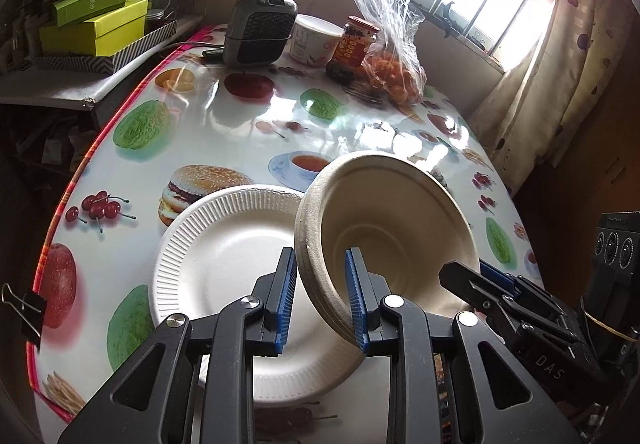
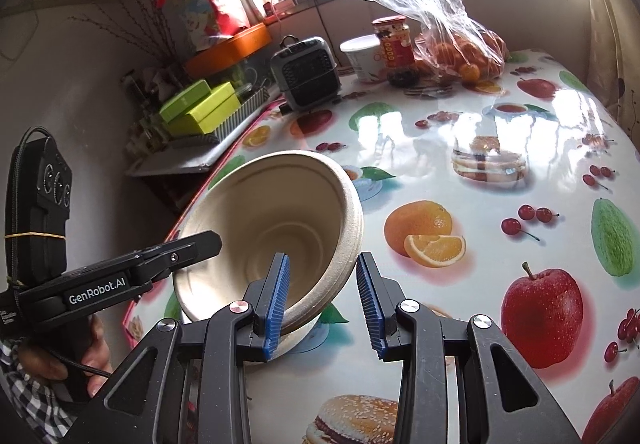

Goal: Organize plates and bowls
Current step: 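Carry the bowl stack with both tools over the white plate stack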

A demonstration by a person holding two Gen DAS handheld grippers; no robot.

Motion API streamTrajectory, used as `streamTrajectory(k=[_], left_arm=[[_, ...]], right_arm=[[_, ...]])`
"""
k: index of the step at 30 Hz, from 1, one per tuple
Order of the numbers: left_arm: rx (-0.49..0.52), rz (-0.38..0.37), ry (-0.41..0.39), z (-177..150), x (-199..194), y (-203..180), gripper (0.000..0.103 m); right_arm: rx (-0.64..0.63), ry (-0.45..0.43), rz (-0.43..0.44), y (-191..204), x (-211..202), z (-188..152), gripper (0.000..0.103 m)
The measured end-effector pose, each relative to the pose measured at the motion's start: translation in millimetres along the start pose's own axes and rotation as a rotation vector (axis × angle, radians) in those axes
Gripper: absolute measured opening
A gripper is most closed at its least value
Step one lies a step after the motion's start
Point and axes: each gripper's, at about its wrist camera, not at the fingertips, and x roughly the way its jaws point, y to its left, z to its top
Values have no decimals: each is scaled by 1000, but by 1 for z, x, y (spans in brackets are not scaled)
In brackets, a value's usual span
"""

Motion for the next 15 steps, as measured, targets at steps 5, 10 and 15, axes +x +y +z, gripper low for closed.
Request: streamTrajectory(k=[5, 10, 15], left_arm=[[-25, 26, 0, -3, -1, 13, 26], [-49, 44, -1, -5, -2, 25, 26], [-69, 57, -11, -3, -6, 36, 26]], right_arm=[[-15, 21, 22, 9, 13, 1, 35], [-19, 40, 42, 16, 24, 2, 35], [-41, 47, 59, 26, 31, 5, 35]])
